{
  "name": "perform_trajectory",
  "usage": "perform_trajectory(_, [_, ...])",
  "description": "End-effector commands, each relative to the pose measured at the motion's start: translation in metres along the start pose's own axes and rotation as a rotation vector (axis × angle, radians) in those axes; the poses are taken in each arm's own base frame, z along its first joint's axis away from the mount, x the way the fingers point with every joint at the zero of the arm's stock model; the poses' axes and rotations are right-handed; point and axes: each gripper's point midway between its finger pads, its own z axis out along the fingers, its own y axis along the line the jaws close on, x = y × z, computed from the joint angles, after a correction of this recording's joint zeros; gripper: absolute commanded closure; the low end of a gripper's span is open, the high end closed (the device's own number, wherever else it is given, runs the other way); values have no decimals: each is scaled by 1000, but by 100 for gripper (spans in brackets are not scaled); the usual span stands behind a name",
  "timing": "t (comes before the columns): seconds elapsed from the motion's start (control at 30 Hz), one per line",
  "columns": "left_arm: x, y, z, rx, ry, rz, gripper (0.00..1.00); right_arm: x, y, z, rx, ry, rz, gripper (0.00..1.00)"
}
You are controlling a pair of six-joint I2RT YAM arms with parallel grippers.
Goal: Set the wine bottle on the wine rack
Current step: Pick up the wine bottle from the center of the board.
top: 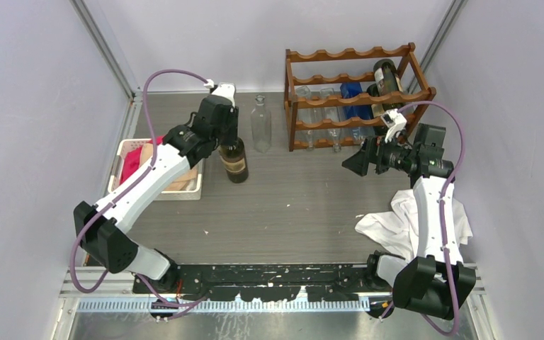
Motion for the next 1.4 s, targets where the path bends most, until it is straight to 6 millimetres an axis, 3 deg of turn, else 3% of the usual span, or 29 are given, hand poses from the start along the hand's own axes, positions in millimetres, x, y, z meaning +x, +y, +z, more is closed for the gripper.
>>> perform_trajectory(0.0, [-33, -21, -42, 175, -101, -145, 100, -10, 12, 1, -54, -10, -57, 0])
perform_trajectory(0.23, [-35, -68, -103, 550, -166, -395, 100, 13, 61, 25, -275, 74, -160, 0])
perform_trajectory(0.4, [-28, -94, -115, 701, -155, -549, 100, 41, 98, 41, -424, 149, -281, 0])
perform_trajectory(0.5, [-30, -101, -116, 738, -182, -627, 100, 55, 108, 45, -472, 181, -365, 0])
perform_trajectory(0.6, [-29, -104, -112, 748, -183, -671, 100, 65, 109, 50, -476, 197, -423, 0])
perform_trajectory(0.8, [-31, -110, -110, 773, -177, -716, 100, 80, 89, 66, -375, 242, -537, 0])
perform_trajectory(1.07, [-34, -113, -113, 802, -174, -752, 100, 104, 80, 75, -391, 268, -710, 0])
perform_trajectory(1.37, [-30, -120, -117, 863, -142, -799, 100, 97, 70, 85, -320, 213, -742, 1])
